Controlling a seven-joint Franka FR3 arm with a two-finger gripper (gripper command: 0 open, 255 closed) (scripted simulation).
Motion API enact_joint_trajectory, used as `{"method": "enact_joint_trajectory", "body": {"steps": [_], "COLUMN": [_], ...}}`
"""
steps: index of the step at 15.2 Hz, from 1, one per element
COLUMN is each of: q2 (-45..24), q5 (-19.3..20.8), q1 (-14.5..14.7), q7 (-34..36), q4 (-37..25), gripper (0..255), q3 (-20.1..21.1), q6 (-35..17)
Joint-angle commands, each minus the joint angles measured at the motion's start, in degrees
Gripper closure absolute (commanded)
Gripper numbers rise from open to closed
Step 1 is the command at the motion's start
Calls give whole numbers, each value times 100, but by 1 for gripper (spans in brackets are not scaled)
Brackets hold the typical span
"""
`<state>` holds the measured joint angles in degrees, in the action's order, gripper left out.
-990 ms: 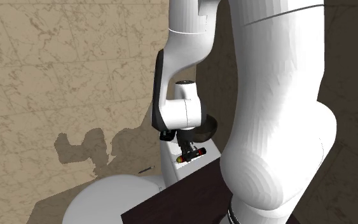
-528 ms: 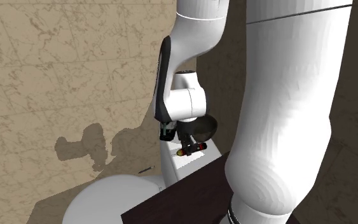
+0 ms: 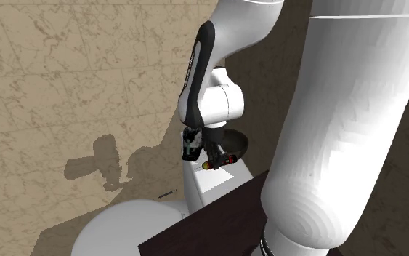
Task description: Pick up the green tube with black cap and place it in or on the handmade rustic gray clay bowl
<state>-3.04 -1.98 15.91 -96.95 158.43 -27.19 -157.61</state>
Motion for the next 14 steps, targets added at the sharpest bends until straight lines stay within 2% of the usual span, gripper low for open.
{"method": "enact_joint_trajectory", "body": {"steps": [1, 7, 14], "q2": [249, 927, 1592], "q5": [314, 928, 1275], "q1": [13, -100, -240], "q7": [228, 660, 914], "q4": [19, 7, -77], "gripper": [255, 255, 255], "q3": [-76, -87, 21], "q6": [205, 834, 1551]}}
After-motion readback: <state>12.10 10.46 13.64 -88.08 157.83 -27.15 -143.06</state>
